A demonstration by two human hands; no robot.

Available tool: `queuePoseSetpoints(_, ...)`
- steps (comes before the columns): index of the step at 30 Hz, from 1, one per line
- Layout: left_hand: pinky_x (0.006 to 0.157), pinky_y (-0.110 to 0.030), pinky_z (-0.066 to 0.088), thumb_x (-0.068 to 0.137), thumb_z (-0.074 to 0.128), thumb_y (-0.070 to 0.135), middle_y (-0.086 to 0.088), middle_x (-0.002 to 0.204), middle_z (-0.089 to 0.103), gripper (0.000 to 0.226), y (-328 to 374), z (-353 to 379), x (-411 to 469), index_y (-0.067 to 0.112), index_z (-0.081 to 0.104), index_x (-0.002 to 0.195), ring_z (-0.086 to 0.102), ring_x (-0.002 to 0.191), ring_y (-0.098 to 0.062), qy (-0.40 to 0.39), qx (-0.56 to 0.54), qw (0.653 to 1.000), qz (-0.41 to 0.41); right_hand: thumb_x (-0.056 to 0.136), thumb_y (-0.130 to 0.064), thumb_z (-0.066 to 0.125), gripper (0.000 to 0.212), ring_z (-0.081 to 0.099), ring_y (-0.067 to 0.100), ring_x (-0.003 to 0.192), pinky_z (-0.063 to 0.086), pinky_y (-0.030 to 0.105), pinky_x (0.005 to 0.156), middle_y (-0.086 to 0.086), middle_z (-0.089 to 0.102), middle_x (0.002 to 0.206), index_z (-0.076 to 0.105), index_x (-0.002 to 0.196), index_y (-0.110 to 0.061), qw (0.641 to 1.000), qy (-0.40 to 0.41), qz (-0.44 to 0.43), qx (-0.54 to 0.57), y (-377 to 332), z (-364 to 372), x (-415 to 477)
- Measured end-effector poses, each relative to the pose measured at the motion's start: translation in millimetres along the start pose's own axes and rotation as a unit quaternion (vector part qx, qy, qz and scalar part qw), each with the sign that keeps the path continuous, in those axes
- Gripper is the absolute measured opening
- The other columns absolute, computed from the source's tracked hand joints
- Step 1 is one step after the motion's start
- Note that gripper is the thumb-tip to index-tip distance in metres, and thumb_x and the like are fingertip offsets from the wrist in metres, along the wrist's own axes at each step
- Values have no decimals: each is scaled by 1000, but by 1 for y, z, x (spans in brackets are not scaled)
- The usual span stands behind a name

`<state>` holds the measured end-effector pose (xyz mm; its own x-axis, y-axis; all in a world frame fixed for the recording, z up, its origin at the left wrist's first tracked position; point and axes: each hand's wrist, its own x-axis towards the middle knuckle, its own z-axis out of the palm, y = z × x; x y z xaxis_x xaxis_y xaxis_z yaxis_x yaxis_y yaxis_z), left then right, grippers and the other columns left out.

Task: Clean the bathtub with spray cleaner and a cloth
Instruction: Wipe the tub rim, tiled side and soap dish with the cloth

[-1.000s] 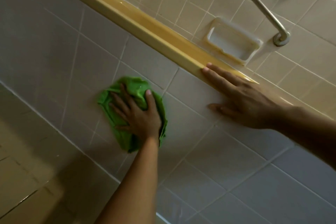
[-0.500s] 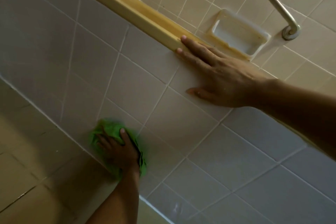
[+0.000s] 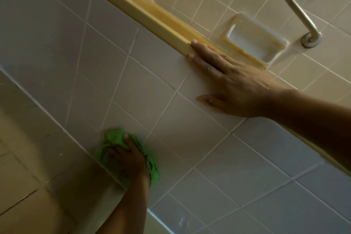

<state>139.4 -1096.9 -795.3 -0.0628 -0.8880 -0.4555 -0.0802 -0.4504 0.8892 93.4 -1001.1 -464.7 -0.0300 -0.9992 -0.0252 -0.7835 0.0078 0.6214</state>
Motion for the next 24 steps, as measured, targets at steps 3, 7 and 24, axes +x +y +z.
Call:
queuePoseSetpoints(3, 123, -52, 11, 105, 33, 62, -11, 172, 10, 81, 49, -1, -11, 9, 16, 163, 10, 158, -30, 5, -42, 997, 70, 98, -57, 47, 91, -5, 18, 157, -8, 30, 119, -1, -15, 170, -3, 163, -19, 1000, 1, 10, -18, 0, 2, 0)
queuePoseSetpoints(7, 119, -68, 5, 95, 27, 72, 2, 174, 1, 87, 118, -1, -9, 22, 15, 165, -2, 159, -24, -3, -69, 986, 153, 99, -55, 47, 90, -2, 20, 158, 6, 37, 126, 0, -13, 171, -2, 164, -17, 1000, 16, 7, -23, 0, 7, 1)
queuePoseSetpoints(24, 113, -81, 4, 88, 18, 85, 2, 173, 5, 91, 203, 2, -13, 35, 11, 164, -2, 160, -29, 54, 9, 902, 429, 87, -63, 56, 105, 25, 25, 153, 31, 35, 113, -9, -8, 171, -8, 163, -29, 997, 13, 31, 66, 7, 7, 4)
